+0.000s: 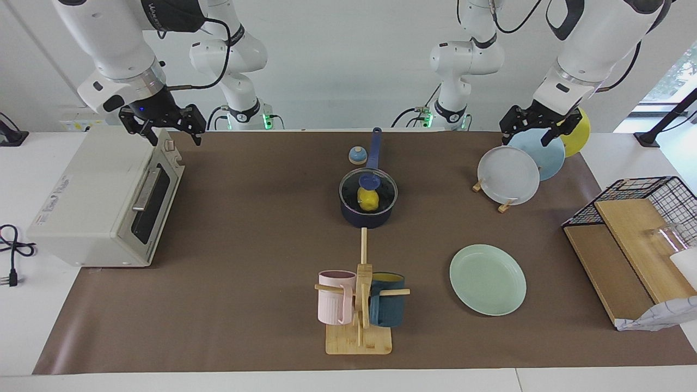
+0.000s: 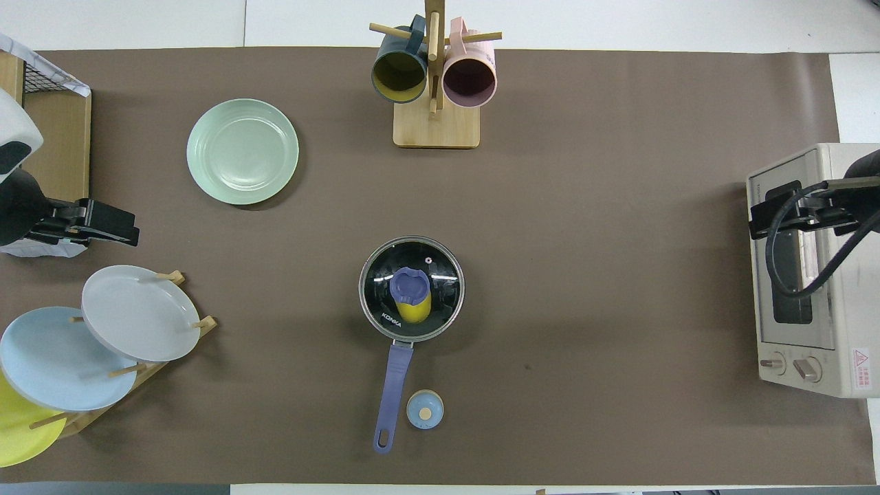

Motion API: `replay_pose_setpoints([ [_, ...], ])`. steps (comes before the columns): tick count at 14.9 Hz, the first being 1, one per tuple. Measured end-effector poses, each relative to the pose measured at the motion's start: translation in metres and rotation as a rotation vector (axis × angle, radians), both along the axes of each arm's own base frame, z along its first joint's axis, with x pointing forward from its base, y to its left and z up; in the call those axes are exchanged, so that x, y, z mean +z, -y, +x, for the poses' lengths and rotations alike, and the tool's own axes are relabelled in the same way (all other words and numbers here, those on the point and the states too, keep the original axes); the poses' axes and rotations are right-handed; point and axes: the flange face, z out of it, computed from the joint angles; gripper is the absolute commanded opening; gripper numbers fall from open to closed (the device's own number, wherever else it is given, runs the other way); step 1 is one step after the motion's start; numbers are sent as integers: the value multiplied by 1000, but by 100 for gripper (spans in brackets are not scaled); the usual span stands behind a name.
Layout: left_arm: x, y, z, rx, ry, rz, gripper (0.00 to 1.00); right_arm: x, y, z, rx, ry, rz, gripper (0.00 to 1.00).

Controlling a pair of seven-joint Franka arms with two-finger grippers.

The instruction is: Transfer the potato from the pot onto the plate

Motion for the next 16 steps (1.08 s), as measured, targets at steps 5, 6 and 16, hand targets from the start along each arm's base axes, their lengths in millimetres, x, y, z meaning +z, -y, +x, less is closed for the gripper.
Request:
replay_pose_setpoints([
  [5,0,0,0,0,0,0,100,0,0,0,0,0,0,100],
  [6,0,0,0,0,0,0,100,0,0,0,1,0,0,100],
  [16,0,0,0,0,0,0,100,0,-63,5,74,63,41,100],
])
